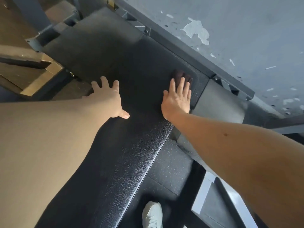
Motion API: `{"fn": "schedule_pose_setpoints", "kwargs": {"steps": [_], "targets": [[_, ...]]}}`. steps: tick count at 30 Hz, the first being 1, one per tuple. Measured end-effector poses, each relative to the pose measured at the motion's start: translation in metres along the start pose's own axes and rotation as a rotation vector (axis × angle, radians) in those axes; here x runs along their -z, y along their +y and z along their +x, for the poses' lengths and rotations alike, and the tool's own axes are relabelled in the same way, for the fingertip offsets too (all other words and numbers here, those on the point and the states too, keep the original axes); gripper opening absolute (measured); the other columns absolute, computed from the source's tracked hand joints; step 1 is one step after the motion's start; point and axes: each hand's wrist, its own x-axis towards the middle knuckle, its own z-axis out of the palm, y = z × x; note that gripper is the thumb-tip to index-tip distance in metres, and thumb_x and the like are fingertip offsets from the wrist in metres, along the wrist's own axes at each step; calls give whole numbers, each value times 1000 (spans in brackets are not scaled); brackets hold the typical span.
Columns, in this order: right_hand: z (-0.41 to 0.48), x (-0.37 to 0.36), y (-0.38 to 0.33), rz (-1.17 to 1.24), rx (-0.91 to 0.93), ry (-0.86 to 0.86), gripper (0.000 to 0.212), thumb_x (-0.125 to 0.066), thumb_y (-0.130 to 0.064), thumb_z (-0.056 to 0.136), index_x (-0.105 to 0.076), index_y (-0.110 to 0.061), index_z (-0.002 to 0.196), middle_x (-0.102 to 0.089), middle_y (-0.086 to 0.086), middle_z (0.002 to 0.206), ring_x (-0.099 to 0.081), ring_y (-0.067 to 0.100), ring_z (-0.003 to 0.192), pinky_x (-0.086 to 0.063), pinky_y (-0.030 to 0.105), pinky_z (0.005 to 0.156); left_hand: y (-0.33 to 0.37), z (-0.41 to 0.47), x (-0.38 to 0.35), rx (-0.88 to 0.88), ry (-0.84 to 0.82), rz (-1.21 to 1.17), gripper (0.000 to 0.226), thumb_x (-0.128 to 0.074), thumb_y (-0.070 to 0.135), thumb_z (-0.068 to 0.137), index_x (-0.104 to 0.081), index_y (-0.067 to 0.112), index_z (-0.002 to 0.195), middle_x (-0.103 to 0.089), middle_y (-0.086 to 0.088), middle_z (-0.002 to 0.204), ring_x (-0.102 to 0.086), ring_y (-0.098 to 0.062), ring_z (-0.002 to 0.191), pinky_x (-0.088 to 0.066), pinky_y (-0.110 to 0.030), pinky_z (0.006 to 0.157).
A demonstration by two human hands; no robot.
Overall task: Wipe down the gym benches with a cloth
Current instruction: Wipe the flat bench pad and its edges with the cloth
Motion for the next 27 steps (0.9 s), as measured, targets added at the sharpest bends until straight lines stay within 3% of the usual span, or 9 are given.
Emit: {"fn": "schedule_pose_setpoints", "kwargs": {"steps": [5,10,12,15,19,23,27], "targets": [[15,4,-30,14,-177,-54,62,-24,-45,106,-2,-28,162,18,11,168,17,39,153,6,54,124,-1,0,0,-12,-8,-3,137,-83,67,68,8,28,162,13,-12,167,3,-44,154,-35,-66,113],[30,5,-84,-19,237,-106,62,-24,-50,106,-3,-34,162,19,8,168,21,38,153,7,53,125,5,1,6,8,-10,51,139,-83,68,67,8,25,162,9,-15,167,-1,-46,153,-38,-64,111],[28,3,-86,-44,303,-101,61,-21,-50,107,0,-33,162,19,6,169,20,33,154,7,50,126,7,2,6,10,-16,66,139,-83,67,67,8,24,163,8,-16,167,-3,-47,153,-39,-63,111],[25,2,-58,-54,263,-47,60,-19,-47,108,1,-30,163,16,4,169,17,28,155,6,46,126,7,5,5,4,-11,76,138,-82,67,69,8,22,162,9,-18,167,-2,-48,153,-38,-63,112],[22,9,-8,-36,54,-34,60,-23,-49,106,-6,-33,162,12,3,170,15,32,155,5,49,126,5,5,6,-29,-16,50,138,-84,65,67,6,22,162,10,-19,166,1,-49,153,-37,-63,113],[42,15,-22,0,-89,-62,64,-19,-54,104,-3,-32,162,15,8,169,18,38,153,9,52,124,2,8,3,-35,-16,23,139,-87,65,63,2,21,160,10,-18,165,-1,-49,152,-40,-66,109],[60,10,-90,18,84,-68,62,-17,-46,107,0,-24,163,17,12,168,20,34,154,9,50,125,3,9,6,-40,-4,47,139,-86,68,62,1,22,160,7,-19,165,-5,-50,152,-41,-65,108]]}}
